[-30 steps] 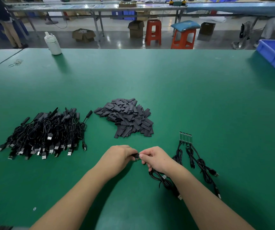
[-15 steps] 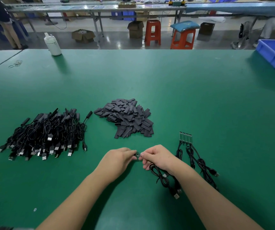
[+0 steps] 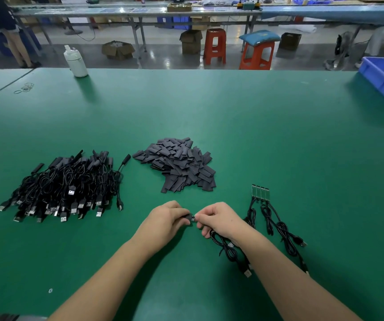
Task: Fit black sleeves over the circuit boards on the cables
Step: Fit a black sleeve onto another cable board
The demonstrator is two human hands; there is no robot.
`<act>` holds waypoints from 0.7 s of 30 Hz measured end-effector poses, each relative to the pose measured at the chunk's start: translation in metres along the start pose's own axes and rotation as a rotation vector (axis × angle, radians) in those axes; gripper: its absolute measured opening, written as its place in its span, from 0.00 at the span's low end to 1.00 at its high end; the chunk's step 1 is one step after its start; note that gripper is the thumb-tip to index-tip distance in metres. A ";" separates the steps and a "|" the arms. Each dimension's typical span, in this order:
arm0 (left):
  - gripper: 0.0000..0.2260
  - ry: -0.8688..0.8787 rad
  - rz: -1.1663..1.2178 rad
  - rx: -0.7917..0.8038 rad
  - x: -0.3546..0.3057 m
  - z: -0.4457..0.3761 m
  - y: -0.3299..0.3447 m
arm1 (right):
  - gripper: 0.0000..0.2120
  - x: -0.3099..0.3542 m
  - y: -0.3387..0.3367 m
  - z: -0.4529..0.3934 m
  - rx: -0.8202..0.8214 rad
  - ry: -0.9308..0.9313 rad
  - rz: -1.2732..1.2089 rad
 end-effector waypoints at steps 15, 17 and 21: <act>0.10 -0.028 -0.135 0.119 -0.011 -0.003 0.010 | 0.11 0.013 0.008 0.013 0.029 0.038 -0.069; 0.11 -0.050 -0.160 0.136 -0.010 -0.004 0.012 | 0.15 0.019 0.013 0.016 0.037 0.052 0.028; 0.17 -0.079 -0.228 0.173 -0.009 -0.006 0.014 | 0.19 0.027 0.015 0.016 0.008 -0.019 0.216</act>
Point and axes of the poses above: each hand's wrist, its own z-axis away from the middle knuckle, its own y-axis out of the palm, x = y × z, the point moved 2 cm from there along -z, towards the middle knuckle, and after that the axes turned 7 degrees about -z, right-handed, at the moved point
